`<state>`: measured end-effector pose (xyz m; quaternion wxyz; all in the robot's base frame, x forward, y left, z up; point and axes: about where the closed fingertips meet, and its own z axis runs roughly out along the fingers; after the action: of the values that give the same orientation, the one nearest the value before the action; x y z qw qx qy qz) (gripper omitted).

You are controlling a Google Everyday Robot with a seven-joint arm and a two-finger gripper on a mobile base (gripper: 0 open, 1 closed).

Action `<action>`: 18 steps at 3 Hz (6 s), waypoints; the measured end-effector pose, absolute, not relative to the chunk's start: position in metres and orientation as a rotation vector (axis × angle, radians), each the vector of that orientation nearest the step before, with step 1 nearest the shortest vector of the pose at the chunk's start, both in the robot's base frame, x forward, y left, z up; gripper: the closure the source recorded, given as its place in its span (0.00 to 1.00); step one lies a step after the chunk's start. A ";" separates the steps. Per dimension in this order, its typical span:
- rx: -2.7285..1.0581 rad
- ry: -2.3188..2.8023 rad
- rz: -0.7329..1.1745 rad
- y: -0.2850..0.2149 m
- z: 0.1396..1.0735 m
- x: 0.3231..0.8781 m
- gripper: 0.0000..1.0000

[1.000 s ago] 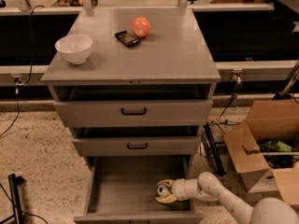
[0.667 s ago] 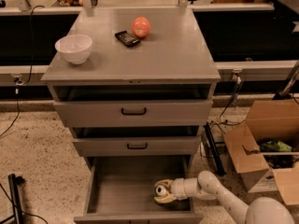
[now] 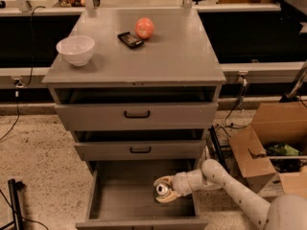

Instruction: Pick green can from bottom drawer and place on counter

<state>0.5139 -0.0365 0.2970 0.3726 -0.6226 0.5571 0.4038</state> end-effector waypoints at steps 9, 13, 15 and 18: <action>-1.808 1.557 0.946 0.021 0.608 0.550 1.00; -1.669 1.465 0.966 0.060 0.701 0.585 1.00; -1.683 1.423 1.008 0.078 0.794 0.602 1.00; -1.619 1.525 0.994 0.027 0.897 0.639 1.00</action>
Offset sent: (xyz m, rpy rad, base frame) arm -0.0283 0.0043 0.1196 -0.0134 0.1141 0.2640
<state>0.6388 0.0273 0.8969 0.3455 -0.6236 0.5875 0.3828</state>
